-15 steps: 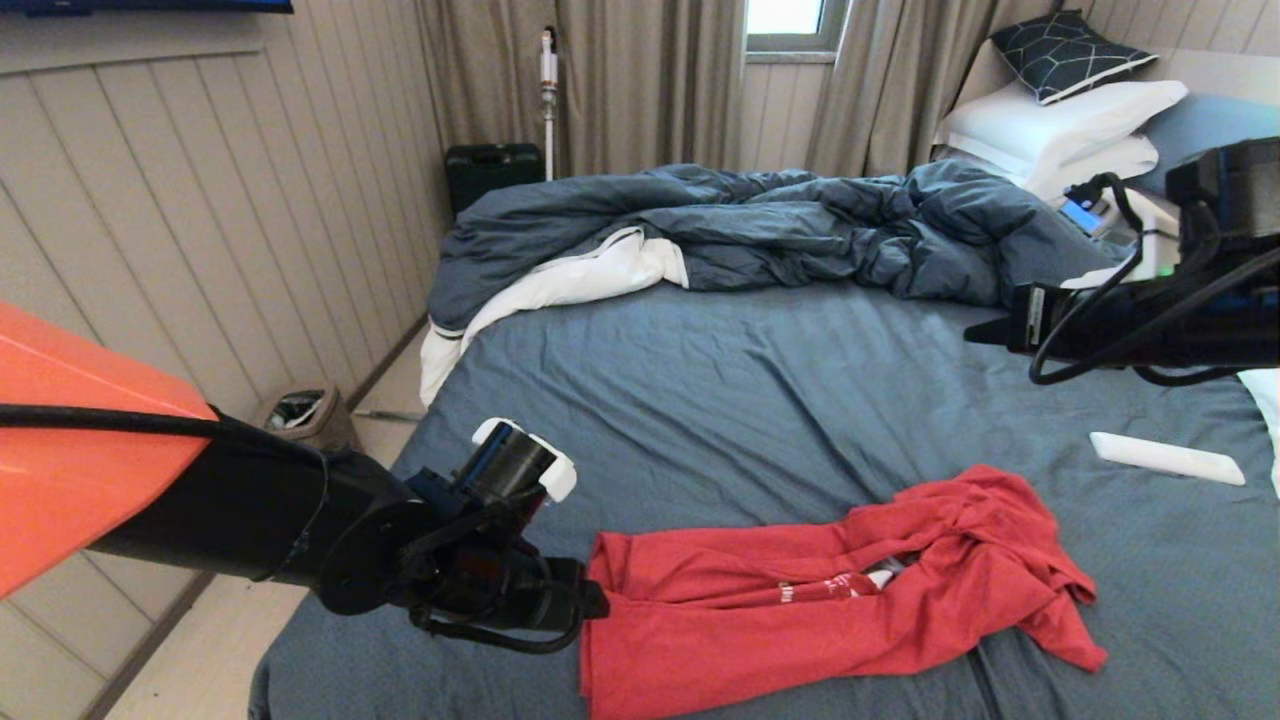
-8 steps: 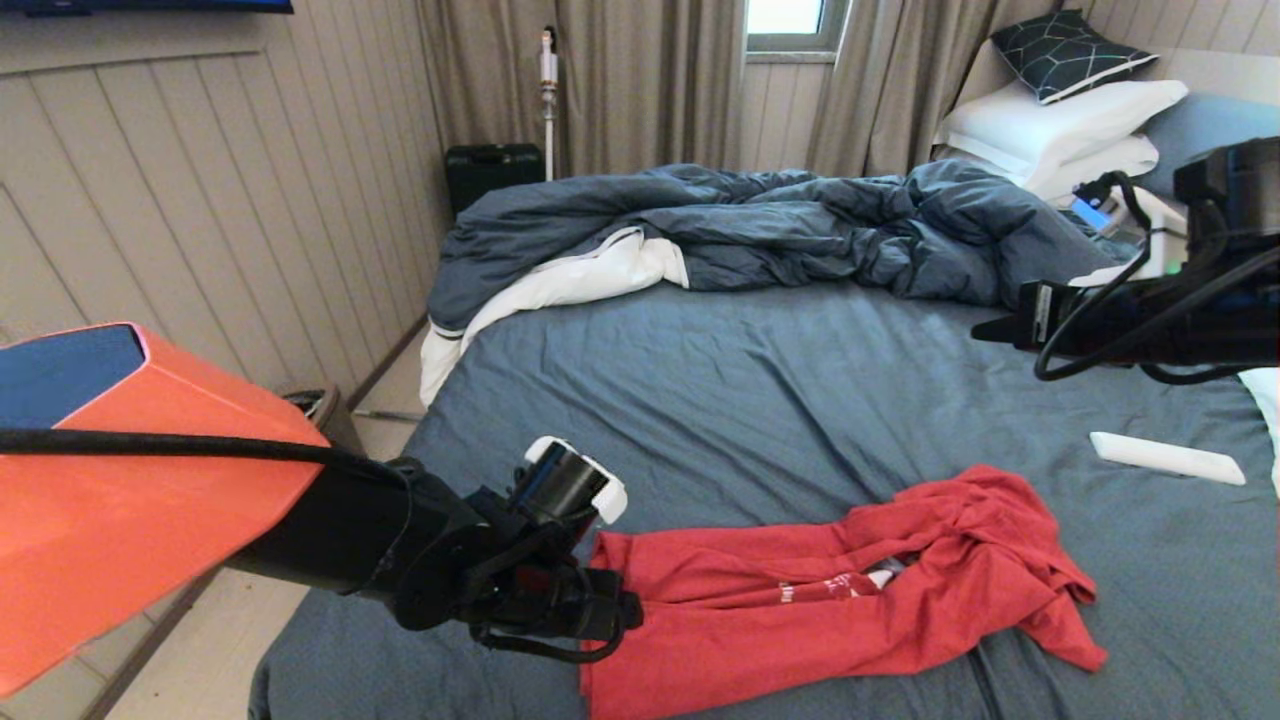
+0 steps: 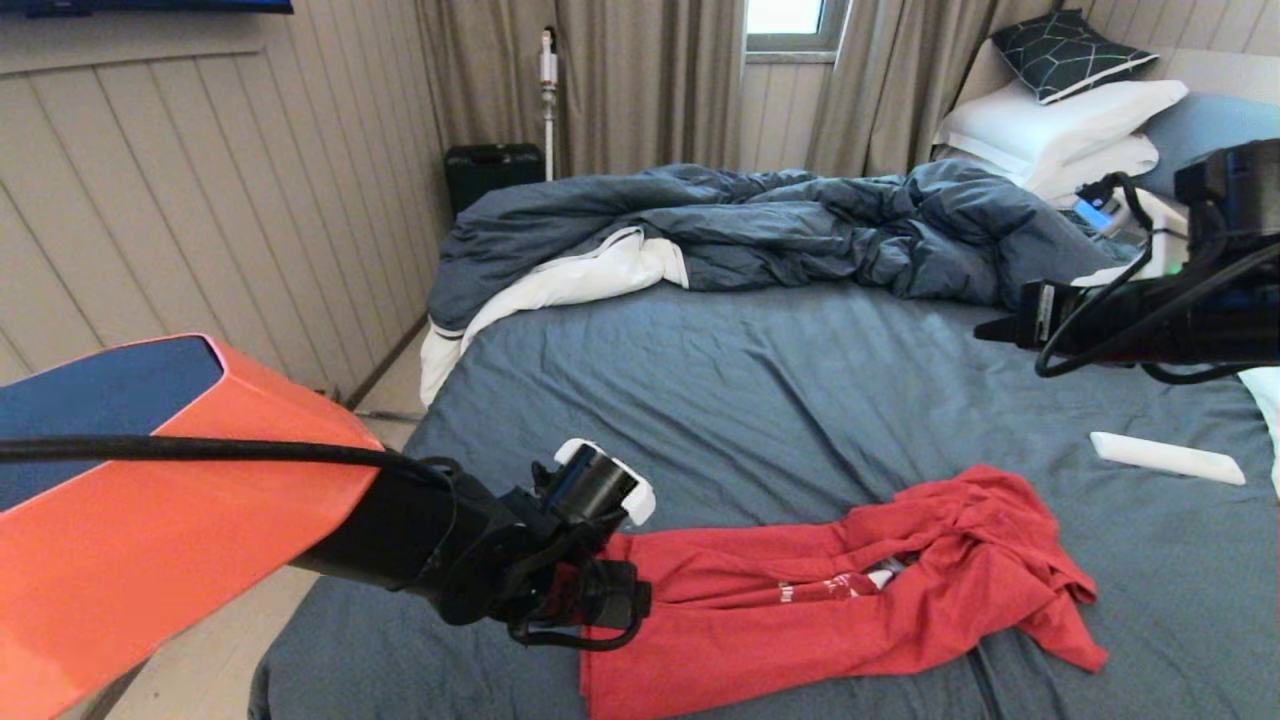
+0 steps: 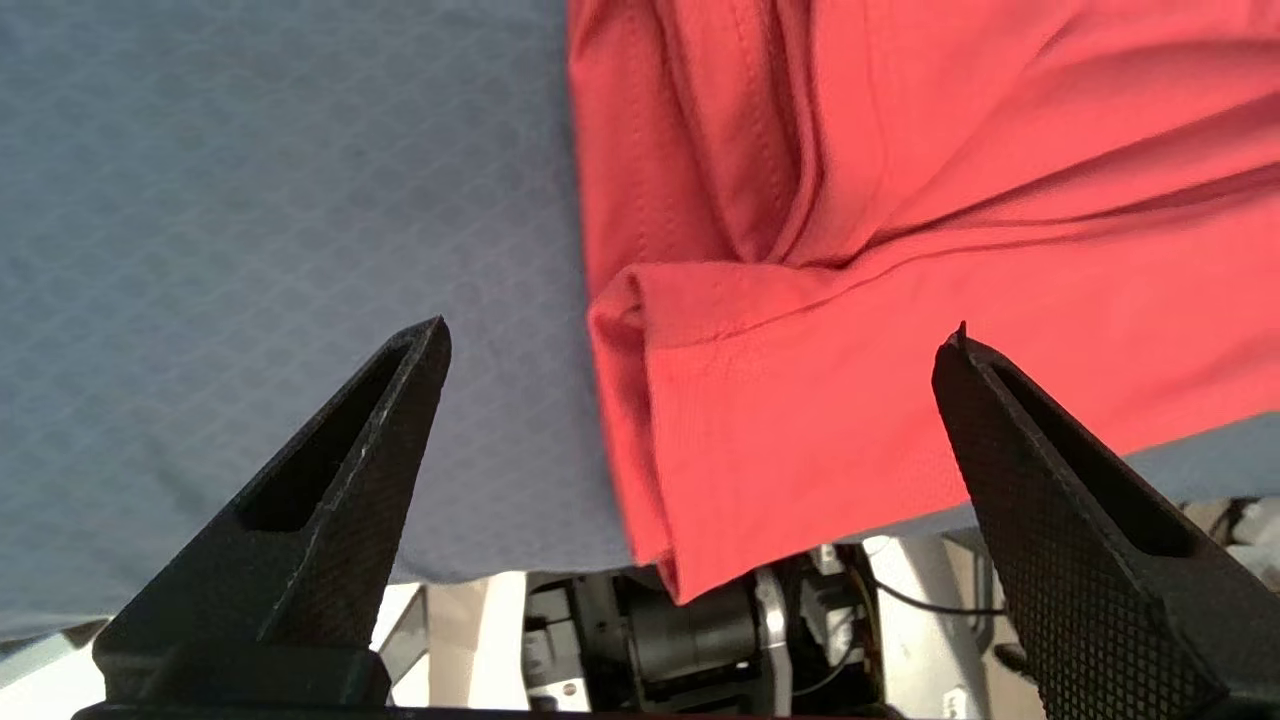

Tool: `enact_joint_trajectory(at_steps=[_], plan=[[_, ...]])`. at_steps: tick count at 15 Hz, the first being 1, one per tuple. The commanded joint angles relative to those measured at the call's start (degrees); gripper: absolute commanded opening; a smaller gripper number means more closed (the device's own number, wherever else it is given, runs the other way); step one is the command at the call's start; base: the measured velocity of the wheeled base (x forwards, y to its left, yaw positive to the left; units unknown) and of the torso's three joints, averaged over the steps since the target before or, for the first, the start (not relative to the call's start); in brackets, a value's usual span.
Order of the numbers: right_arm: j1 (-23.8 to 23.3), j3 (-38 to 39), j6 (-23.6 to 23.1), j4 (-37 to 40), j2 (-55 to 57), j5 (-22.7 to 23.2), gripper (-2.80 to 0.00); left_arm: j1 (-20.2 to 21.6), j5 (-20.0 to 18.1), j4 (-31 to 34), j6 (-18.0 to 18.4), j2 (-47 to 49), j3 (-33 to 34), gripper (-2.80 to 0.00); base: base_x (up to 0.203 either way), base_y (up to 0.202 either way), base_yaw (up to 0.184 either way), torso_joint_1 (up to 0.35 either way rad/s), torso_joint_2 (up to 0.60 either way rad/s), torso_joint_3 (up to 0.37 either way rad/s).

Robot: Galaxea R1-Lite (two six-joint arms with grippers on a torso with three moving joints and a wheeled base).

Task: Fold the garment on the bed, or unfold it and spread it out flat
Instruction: Unford the red T-shirt

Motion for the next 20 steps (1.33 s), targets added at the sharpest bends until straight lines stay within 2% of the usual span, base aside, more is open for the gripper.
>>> enact_joint_trajectory(at_steps=[1, 4, 8, 12, 15, 20], plan=[[0.0, 0.0, 0.1, 0.0, 0.1, 0.2, -2.8, -0.3, -0.2, 0.6, -0.5, 0.7, -0.9, 0.0, 0.0, 0.0, 0.0, 0.0, 0.0, 0.0], [-0.8, 0.0, 0.1, -0.1, 0.1, 0.9, -2.8, -2.0, -0.2, 4.4, -2.2, 1.6, -3.9, 0.0, 0.0, 0.0, 0.0, 0.0, 0.0, 0.0], [-1.5, 0.0, 0.1, -0.2, 0.2, 2.5, -2.8, -2.9, 0.4, 7.1, -2.6, 4.0, -7.8, 0.0, 0.0, 0.0, 0.0, 0.0, 0.0, 0.0], [-2.0, -0.1, 0.1, -0.2, 0.4, 2.7, -2.8, -3.5, 0.6, 14.9, -4.2, 5.9, -13.4, 0.0, 0.0, 0.0, 0.0, 0.0, 0.0, 0.0], [-2.2, -0.3, 0.1, -0.2, 0.6, 2.8, -2.8, -3.6, 3.4, 15.7, -4.0, 7.1, -14.4, 0.0, 0.0, 0.0, 0.0, 0.0, 0.0, 0.0], [-2.7, -0.2, 0.1, -0.3, 0.3, 3.4, -2.8, -4.9, 3.7, 17.3, -4.0, 7.7, -15.6, 0.0, 0.0, 0.0, 0.0, 0.0, 0.0, 0.0]])
